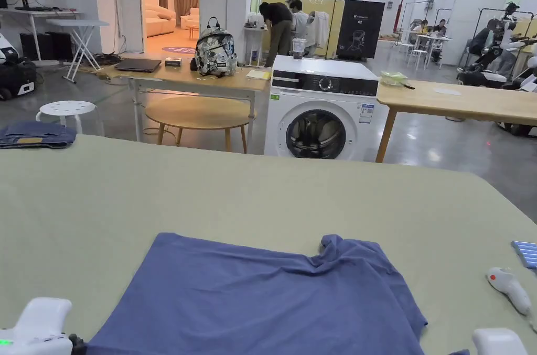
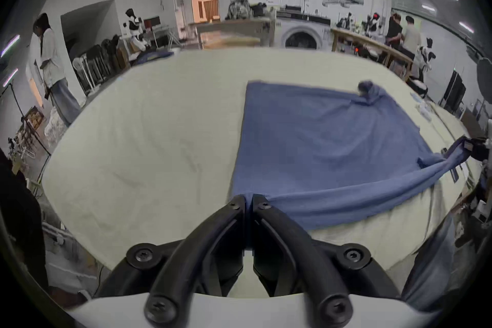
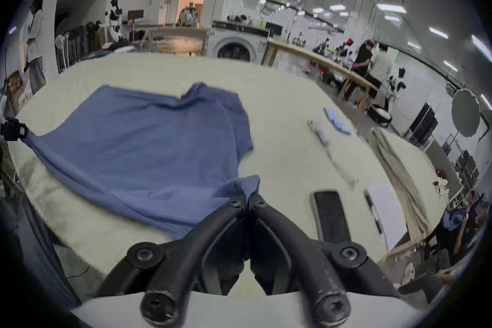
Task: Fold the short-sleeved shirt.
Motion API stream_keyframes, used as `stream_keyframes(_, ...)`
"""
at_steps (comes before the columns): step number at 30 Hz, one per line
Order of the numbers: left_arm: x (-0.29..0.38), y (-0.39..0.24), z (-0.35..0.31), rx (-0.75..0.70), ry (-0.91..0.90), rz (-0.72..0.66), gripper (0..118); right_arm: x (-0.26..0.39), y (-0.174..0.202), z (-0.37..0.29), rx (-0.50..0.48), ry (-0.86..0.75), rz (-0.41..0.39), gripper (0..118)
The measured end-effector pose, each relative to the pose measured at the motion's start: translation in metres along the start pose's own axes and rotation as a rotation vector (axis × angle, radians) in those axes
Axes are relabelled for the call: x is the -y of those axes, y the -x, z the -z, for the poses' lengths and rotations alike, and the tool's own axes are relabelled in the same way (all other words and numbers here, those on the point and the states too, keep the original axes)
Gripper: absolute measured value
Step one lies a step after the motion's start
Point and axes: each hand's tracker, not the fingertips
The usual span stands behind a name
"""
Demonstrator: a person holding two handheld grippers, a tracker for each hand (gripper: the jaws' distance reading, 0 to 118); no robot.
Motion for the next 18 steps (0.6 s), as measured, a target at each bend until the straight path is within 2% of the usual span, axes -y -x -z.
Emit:
stream_keyframes(7, 0.028, -0.005, 0.04, -0.026, 0.183, 0.04, 0, 0.039, 0.008, 0.043, -0.034, 0.208, -0.07, 0)
stream_keyframes(14, 0.034, -0.004, 0.053, -0.028, 0.223, 0.025, 0, 0.065, 0.011, 0.068, -0.053, 0.29, -0.046, 2)
stream_keyframes(16, 0.032, -0.001, 0.051, -0.02, 0.23, 0.014, 0, 0.063, 0.013, 0.064, -0.047, 0.285, -0.039, 10)
stream_keyframes(17, 0.031, -0.001, 0.049, -0.016, 0.231, 0.01, 3, 0.06, 0.012, 0.063, -0.044, 0.285, -0.037, 22)
stream_keyframes(18, 0.028, 0.0, 0.045, -0.012, 0.232, 0.005, 8, 0.056, 0.011, 0.061, -0.038, 0.283, -0.036, 40)
